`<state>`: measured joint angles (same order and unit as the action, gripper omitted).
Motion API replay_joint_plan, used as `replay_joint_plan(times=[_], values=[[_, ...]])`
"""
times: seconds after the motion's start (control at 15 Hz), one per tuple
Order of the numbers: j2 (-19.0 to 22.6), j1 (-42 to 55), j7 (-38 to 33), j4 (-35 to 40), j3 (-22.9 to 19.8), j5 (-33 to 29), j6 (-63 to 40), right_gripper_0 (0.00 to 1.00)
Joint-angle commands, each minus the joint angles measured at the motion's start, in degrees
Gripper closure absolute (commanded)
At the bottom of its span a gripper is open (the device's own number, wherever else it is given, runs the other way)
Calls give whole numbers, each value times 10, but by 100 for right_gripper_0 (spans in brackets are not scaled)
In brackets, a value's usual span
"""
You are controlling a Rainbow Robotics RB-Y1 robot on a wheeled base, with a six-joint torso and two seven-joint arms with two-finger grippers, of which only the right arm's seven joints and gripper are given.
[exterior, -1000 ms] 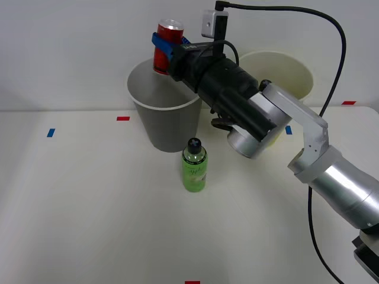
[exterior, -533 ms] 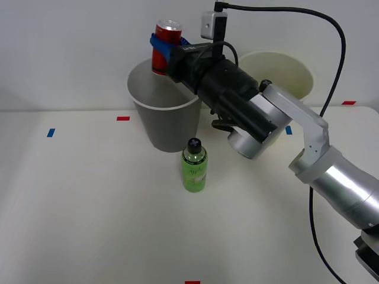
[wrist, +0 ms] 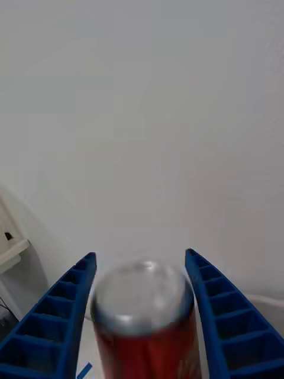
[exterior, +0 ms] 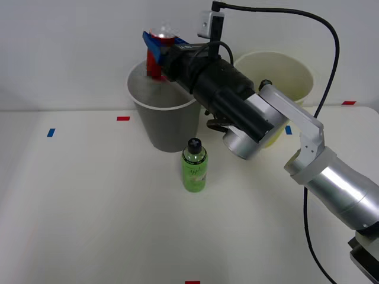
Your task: Put cans in the gray bin, plastic bottles in the light green bin
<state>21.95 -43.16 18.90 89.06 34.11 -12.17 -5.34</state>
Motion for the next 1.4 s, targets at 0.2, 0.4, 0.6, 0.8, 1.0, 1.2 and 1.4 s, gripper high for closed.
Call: replay_joint_plan(times=[0.2, 0.4, 0.6, 0.8, 1.0, 1.2, 1.4], values=[[-2, 0, -4, 1, -20, -50, 4, 42], [0, 0, -7, 0, -20, -45, 8, 42], [12, 2, -10, 4, -20, -42, 22, 42], [48, 56, -19, 72, -45, -33, 19, 42], [92, 178, -19, 180, -104, -40, 19, 42], [135, 296, -19, 270, -163, -47, 33, 41], [153, 403, -15, 306, -228, -49, 91, 42]])
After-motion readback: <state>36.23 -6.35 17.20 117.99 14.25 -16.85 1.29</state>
